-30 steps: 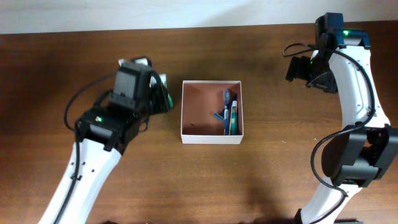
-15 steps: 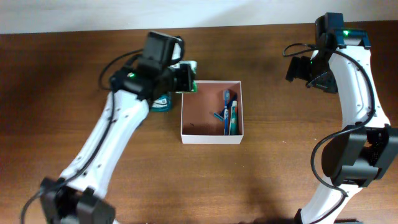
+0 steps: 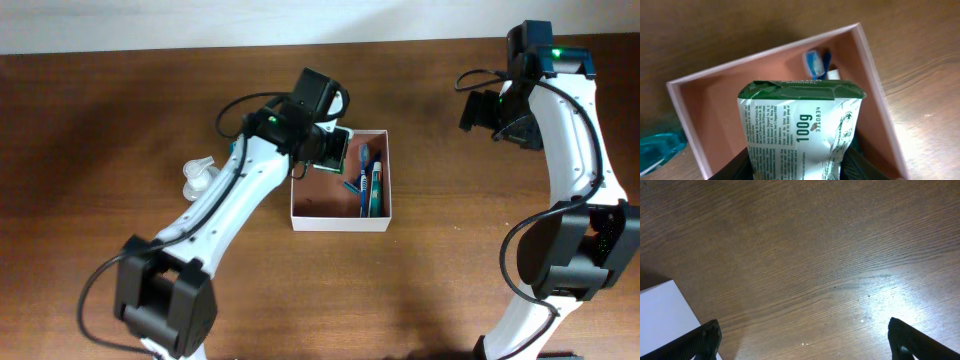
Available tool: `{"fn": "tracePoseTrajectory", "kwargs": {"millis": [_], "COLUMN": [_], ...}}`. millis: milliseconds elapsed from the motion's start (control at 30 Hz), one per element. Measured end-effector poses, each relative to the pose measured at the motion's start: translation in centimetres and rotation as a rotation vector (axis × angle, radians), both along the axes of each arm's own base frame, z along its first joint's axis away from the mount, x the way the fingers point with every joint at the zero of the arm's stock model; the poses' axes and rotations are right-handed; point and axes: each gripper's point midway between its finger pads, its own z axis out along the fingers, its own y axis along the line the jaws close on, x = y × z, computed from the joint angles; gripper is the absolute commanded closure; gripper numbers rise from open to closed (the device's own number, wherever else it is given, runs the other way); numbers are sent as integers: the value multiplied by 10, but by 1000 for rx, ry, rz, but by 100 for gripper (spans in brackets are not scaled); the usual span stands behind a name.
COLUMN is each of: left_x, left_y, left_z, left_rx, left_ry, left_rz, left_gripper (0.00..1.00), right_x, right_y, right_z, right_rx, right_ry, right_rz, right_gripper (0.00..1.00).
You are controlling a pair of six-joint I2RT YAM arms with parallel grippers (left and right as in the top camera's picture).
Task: Pack container
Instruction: 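Lift the soap bar and carry it over the pink box, then lower the soap bar into the box with the left gripper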
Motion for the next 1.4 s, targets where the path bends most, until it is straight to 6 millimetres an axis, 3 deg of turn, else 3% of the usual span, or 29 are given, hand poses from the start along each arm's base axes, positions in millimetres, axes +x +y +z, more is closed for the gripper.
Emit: {"fn": "tracePoseTrajectory", "kwargs": {"millis": [167, 467, 833, 1000, 1133, 1400], "left_x": [-4, -15, -22, -31, -47, -42], "left_y": [-8, -41, -46, -63, -83, -79], "left_z": [-23, -20, -38, -38, -49, -62], "left_rx": [26, 3, -22, -11, 42, 75], "left_ry": [40, 9, 106, 81, 59, 59], "left_rz": [-24, -94, 40, 28, 38, 128], "left_gripper": [94, 94, 94, 99, 99, 99], "right_x": [0, 0, 0, 0, 0, 0], "right_y": [0, 0, 0, 0, 0, 0], "right_z": [0, 0, 0, 0, 0, 0], "right_rx": [0, 0, 0, 0, 0, 0], "right_ry": [0, 0, 0, 0, 0, 0], "right_rz": [0, 0, 0, 0, 0, 0], "right_gripper": [2, 2, 2, 1, 2, 1]}}
